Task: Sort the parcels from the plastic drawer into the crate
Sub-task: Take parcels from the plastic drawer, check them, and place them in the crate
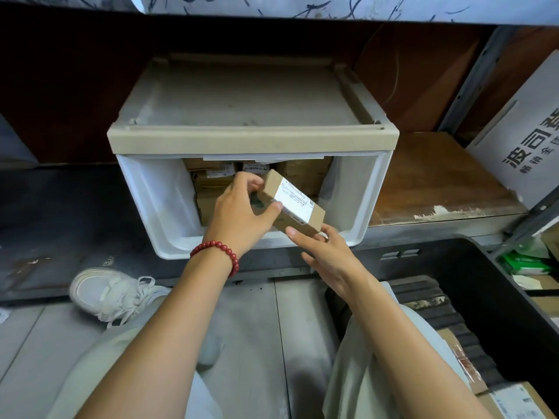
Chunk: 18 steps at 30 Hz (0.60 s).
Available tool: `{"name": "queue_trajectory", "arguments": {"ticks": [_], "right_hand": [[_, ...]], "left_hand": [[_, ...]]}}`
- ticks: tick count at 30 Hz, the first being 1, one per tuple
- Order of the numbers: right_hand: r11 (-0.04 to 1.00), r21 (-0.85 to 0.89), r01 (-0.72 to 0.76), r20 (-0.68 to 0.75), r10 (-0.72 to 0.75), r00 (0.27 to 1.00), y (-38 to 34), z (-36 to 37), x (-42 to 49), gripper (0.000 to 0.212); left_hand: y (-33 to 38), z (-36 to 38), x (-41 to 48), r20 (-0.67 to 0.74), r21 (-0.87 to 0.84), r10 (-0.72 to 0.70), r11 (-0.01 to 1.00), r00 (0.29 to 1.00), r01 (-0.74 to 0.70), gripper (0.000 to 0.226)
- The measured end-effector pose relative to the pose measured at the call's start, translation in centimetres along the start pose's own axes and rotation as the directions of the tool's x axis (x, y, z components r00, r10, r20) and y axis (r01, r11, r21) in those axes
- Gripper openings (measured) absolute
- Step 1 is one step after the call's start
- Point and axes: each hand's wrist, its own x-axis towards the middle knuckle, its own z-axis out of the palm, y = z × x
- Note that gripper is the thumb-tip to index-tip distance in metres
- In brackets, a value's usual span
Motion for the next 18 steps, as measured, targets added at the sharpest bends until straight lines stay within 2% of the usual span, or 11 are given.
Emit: {"name": "queue_trajectory", "arguments": {"ticks": [4,12,14,18], "right_hand": [[0.997,0.069,0.033,-0.051,-0.030,0.998,-0.5,-0.1,0.3,0.065],[0.993,0.106,0.055,-0.110,-0.043,0.993,-0.8,-0.7,0.8,0.037],[0.992,0.087,0.087,-0.103,-0.078,0.992,-1.0,-1.1,0.6,0.042],[0.991,0.010,0.132,-0.103,-0.130,0.986,-1.8,-3.0,-0.1,0.069]], "left_hand": [[-0.3,-0.1,0.3,0.021,0.060,-0.144,0.988,0.989,0.143,0.082],[-0.3,0.2,0.3,0.084,0.139,-0.177,0.977,0.981,0.164,0.095],[-0.3,0.4,0.4,0.090,0.122,-0.162,0.981,0.983,0.151,0.089],[0.6,1.9,0.5,0.118,0.139,-0.110,0.986,0.987,0.094,0.082]]}}
